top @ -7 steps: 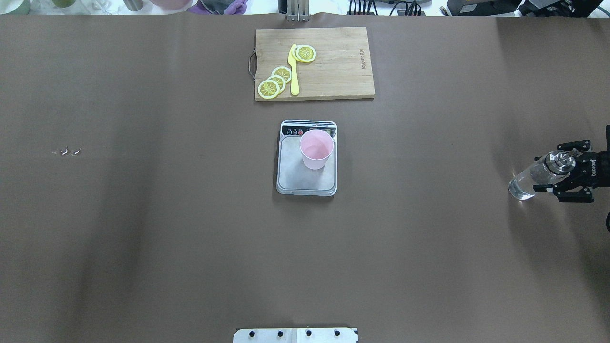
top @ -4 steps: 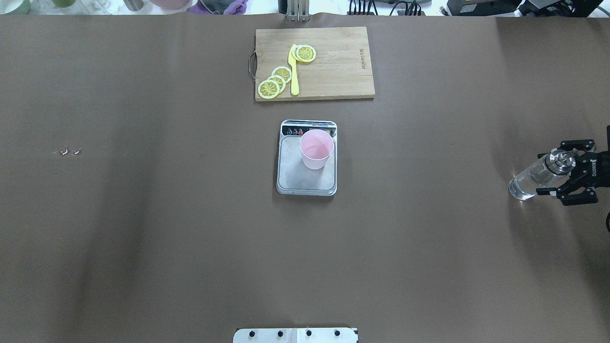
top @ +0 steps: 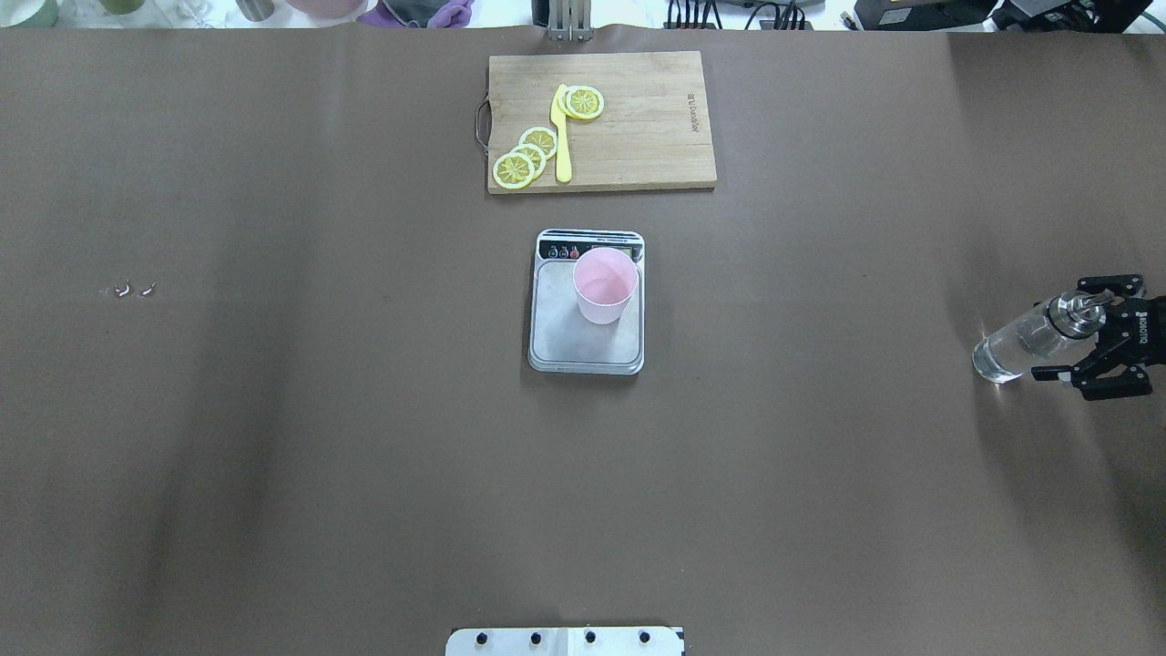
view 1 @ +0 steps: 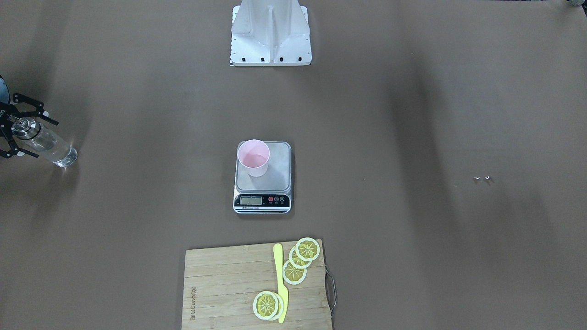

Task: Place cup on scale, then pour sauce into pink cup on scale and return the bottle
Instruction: 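Lower the bottle onto the table with the right gripper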

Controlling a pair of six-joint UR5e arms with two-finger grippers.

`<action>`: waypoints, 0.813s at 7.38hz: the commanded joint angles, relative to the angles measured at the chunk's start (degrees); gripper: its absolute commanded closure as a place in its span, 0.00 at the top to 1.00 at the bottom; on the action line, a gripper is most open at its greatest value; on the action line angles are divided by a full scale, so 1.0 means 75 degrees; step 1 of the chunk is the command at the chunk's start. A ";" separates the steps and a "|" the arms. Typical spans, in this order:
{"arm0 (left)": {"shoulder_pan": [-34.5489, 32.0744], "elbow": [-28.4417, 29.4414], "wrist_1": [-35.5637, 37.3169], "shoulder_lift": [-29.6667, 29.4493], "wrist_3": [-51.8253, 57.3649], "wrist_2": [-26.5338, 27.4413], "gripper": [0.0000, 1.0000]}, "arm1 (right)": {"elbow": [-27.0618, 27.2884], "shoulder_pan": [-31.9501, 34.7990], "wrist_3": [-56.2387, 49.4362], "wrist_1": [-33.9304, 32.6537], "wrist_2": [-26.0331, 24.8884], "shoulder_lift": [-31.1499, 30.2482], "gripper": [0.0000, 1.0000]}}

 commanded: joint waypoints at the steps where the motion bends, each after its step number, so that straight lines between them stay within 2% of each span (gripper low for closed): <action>1: -0.0008 -0.0013 0.0000 0.0000 0.0000 0.0000 0.99 | 0.0022 0.0058 -0.0013 0.0033 0.0062 -0.0040 1.00; 6: -0.0008 -0.0154 0.0012 0.0000 -0.0035 0.0000 0.99 | -0.0025 0.0257 -0.0072 0.0267 0.0097 -0.0332 1.00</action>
